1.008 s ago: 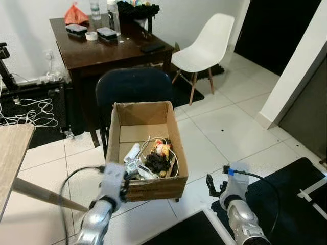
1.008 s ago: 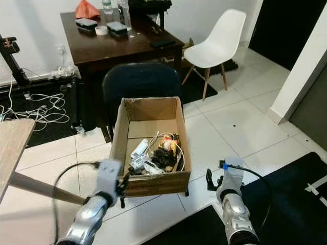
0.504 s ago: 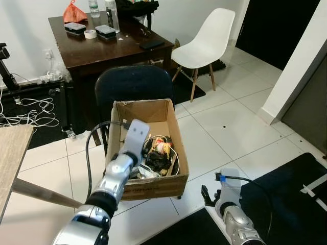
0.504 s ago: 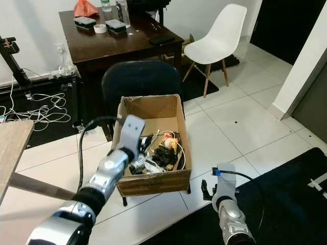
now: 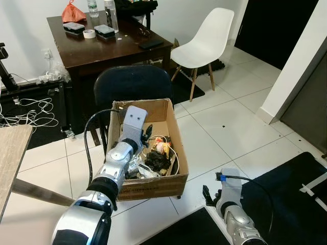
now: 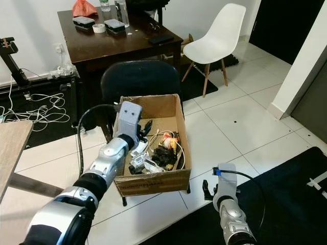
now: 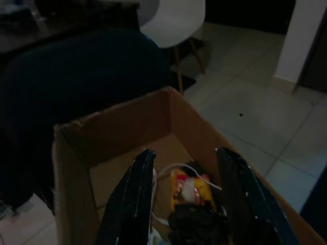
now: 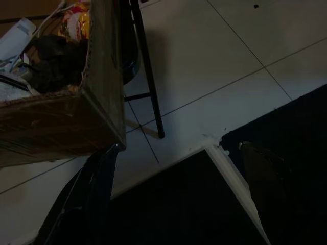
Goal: Picking trash to rubbish bin
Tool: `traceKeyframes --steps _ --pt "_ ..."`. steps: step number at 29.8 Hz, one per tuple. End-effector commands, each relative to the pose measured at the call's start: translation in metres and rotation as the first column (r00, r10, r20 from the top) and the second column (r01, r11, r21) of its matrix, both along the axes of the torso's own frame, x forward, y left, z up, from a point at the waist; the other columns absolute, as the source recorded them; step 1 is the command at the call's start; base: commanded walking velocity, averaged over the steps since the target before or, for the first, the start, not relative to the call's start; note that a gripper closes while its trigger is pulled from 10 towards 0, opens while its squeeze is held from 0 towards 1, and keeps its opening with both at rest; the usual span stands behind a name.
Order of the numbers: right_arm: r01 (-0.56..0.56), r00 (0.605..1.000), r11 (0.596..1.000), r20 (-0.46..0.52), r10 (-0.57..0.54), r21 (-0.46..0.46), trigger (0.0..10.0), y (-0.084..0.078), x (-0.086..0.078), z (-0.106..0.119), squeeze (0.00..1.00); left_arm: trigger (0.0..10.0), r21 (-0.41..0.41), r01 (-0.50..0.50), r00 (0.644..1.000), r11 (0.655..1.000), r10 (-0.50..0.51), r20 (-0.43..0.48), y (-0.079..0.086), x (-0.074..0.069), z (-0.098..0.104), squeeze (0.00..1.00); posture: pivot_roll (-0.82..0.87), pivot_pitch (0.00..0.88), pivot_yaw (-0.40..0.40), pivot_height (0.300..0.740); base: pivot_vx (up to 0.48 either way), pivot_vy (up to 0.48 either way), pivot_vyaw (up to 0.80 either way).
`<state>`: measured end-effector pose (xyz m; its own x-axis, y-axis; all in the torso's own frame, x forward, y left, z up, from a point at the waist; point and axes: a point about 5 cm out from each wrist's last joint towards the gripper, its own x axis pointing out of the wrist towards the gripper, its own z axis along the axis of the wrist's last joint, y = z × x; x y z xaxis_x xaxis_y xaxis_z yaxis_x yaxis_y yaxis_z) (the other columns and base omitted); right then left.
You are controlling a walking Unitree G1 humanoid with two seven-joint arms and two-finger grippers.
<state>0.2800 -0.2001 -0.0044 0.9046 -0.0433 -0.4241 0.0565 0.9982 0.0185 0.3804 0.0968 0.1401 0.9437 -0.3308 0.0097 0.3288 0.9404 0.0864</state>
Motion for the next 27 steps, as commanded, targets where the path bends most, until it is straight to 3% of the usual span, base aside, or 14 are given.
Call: traceKeyframes --steps 1,10,18,25,27 --pt "0.001 1.0 1.0 -0.02 -0.001 0.002 10.0 0.0 -0.001 -0.003 0.0 10.0 -0.019 -0.007 1.0 1.0 0.007 0.016 0.005 0.003 0.006 0.0 0.06 0.072 0.022 0.74 0.0 0.0 0.0" --pt "0.003 1.0 1.0 -0.016 -0.002 0.009 10.0 0.004 0.0 -0.002 0.0 10.0 -0.104 0.036 0.988 0.994 -0.02 0.152 -0.004 0.016 0.054 0.0 0.06 0.068 0.034 0.74 0.0 0.0 0.0" --pt "0.005 1.0 1.0 -0.018 -0.005 0.014 10.0 0.006 -0.001 -0.004 0.0 10.0 -0.095 0.069 0.982 0.993 -0.051 0.184 -0.008 0.017 0.063 0.0 0.06 0.067 0.036 0.74 0.0 0.0 0.0" --pt "0.008 1.0 1.0 -0.029 -0.008 0.013 10.0 0.005 -0.003 -0.006 0.0 10.0 -0.029 0.044 0.996 0.999 -0.041 0.085 -0.001 0.009 0.026 0.0 0.06 0.069 0.038 0.74 0.0 0.0 0.0" --pt "0.008 0.999 1.0 -0.036 -0.008 0.012 10.0 0.006 -0.003 -0.007 0.0 10.0 0.014 0.031 1.0 0.999 -0.031 -0.004 0.005 0.001 -0.002 0.0 0.06 0.071 0.04 0.74 0.0 0.0 0.0"
